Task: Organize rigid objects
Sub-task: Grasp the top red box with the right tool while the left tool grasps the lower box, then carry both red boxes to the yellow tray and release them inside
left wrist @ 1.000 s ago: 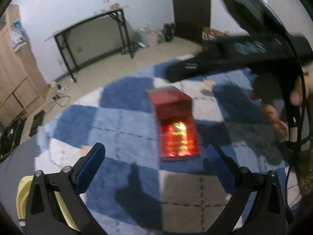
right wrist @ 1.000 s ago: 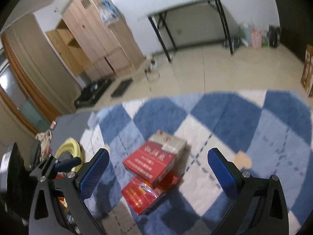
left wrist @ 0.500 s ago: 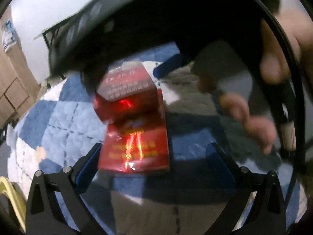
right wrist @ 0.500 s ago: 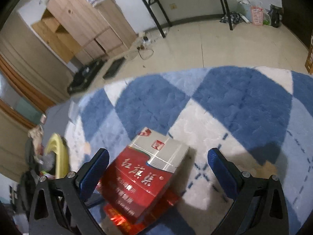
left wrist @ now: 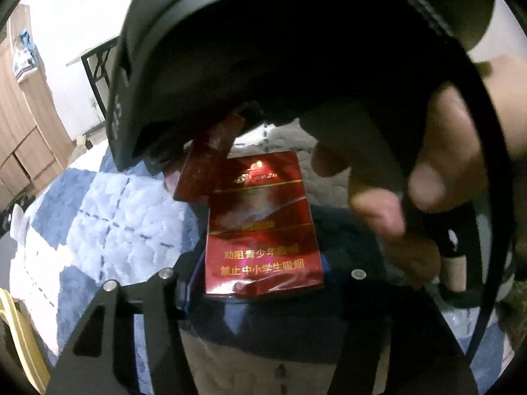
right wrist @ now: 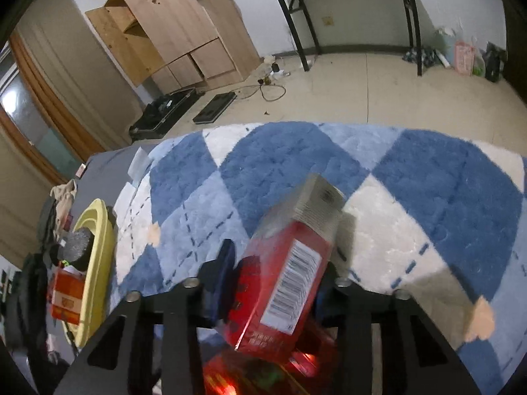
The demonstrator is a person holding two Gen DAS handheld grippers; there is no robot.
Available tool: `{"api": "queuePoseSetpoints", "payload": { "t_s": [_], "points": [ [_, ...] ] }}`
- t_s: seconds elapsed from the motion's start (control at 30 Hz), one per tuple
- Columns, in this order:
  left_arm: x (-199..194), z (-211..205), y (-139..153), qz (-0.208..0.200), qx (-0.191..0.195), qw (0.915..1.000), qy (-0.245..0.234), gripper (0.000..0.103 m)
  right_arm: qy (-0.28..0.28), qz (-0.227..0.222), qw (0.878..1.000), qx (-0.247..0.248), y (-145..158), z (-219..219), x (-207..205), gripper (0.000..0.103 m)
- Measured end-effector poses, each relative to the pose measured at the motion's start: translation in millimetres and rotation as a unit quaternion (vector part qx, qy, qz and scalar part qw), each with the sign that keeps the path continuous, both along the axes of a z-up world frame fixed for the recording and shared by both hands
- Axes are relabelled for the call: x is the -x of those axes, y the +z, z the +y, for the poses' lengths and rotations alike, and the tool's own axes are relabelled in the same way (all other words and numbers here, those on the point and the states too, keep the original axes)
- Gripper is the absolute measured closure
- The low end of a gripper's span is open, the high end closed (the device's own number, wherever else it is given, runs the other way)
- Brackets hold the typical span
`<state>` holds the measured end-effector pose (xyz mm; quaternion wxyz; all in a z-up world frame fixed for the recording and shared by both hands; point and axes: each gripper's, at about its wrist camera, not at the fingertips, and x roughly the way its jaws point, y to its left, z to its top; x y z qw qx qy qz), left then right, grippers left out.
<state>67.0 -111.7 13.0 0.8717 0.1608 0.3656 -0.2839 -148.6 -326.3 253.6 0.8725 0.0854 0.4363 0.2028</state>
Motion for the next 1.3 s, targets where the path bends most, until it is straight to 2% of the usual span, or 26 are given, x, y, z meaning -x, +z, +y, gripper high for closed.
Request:
{"api": "queuePoseSetpoints", "payload": {
  "t_s": [0.33, 0.5, 0.6, 0.73, 0.93, 1.07, 1.17, 1.23, 1.3],
  "points": [
    [2, 15, 13, -0.002, 0.026, 0.9997, 0.002, 0.044, -0.011, -0.052, 0.998, -0.037, 12, -19, 14, 0.079],
    [-1, 21, 12, -0.001, 0.020, 0.9998, 0.005, 0.044, -0.022, -0.073, 0.995, -0.065, 14, -34, 25, 0.080],
    [2, 24, 16, -0.015, 0.026, 0.9995, 0.010, 0.044, -0.033, -0.084, 0.993, -0.073, 15, -43, 33, 0.081],
    [7, 40, 47, -0.048, 0.044, 0.9975, 0.029, 0.044, -0.038, -0.108, 0.990, -0.079, 20, -47, 44, 0.081],
    [8, 98, 97, -0.094, 0.077, 0.9889, 0.086, 0.044, -0.024, -0.131, 0.988, -0.073, 22, -29, 60, 0.081],
    [17, 141, 120, -0.115, 0.055, 0.9850, 0.116, 0.044, 0.013, -0.132, 0.989, -0.059, 25, -2, 75, 0.081],
    [27, 189, 139, -0.122, 0.049, 0.9802, 0.148, 0.044, 0.065, -0.140, 0.987, -0.038, 32, 38, 92, 0.081],
    [36, 221, 144, -0.126, 0.038, 0.9753, 0.177, 0.044, 0.094, -0.146, 0.984, -0.026, 36, 63, 101, 0.081],
    [47, 256, 146, -0.134, 0.023, 0.9669, 0.216, 0.044, 0.133, -0.143, 0.981, -0.022, 38, 97, 109, 0.081]
  ]
}}
